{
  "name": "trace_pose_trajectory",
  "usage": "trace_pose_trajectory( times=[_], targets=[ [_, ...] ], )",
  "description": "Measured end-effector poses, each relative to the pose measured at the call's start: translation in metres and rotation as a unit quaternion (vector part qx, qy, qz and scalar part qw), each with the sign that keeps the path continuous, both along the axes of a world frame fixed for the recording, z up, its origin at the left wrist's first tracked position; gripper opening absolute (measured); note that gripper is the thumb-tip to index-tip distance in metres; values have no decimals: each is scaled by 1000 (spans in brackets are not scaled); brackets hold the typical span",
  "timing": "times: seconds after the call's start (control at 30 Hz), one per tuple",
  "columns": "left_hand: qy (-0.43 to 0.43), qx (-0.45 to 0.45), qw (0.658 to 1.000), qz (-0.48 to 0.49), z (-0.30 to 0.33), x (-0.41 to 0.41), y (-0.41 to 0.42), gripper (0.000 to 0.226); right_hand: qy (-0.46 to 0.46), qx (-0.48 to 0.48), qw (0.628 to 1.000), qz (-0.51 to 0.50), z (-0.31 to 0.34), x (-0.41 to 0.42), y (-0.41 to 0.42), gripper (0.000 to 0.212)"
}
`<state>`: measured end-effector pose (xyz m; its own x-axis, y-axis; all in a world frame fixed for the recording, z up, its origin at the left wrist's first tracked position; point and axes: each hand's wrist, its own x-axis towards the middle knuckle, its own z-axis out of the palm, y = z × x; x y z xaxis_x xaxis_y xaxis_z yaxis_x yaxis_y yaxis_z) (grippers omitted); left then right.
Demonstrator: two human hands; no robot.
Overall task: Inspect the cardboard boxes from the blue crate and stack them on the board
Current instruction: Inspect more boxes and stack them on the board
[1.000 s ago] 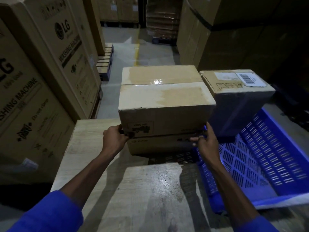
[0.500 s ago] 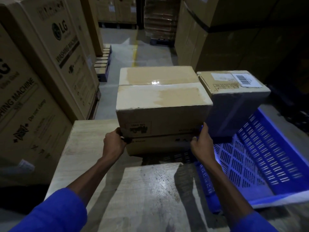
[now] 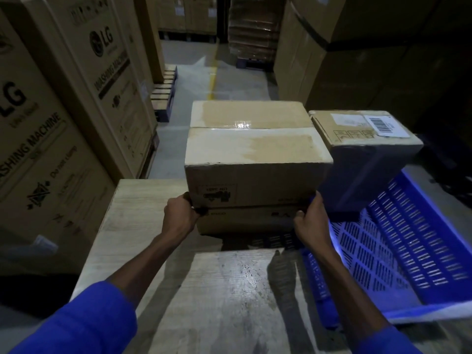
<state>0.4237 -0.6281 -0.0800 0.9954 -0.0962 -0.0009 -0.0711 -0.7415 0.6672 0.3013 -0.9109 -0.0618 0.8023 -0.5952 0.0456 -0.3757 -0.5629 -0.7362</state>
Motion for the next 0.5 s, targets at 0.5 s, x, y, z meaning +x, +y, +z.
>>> trace_pose_trajectory(
  times=[0.5],
  targets=[
    [7,5,1000,-17,7,1,2,29,-5,47,998,-32,-1,0,-2,68]
  ],
)
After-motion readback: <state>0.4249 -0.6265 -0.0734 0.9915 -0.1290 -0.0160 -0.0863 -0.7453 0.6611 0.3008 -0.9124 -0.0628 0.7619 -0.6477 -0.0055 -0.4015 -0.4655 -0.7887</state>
